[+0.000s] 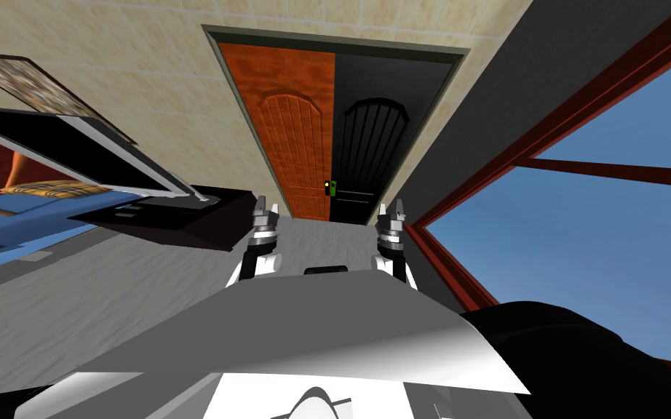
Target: Pull the door open
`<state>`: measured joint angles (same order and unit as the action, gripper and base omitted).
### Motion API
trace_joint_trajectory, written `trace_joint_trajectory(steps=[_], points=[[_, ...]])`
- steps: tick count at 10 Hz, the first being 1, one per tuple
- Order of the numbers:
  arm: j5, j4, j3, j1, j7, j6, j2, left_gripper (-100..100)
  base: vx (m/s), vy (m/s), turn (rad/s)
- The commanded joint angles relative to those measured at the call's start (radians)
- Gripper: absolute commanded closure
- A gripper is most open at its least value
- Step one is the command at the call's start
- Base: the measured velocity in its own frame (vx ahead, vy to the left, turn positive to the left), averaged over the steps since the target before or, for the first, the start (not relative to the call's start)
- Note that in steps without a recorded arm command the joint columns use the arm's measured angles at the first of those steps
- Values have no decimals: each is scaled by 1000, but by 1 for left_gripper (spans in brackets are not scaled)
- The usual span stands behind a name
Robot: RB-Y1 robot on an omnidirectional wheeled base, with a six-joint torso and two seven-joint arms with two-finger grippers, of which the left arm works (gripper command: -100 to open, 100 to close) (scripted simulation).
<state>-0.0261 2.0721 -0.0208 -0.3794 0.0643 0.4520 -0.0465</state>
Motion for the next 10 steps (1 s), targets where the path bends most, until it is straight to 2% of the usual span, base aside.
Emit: trace_joint_trajectory(steps=[1, 10], points=[[-3, -37, 5, 21, -6, -4, -9, -100, 97, -37, -47], [-21, -246, 27, 127, -38, -26, -54, -100, 104, -29, -51]])
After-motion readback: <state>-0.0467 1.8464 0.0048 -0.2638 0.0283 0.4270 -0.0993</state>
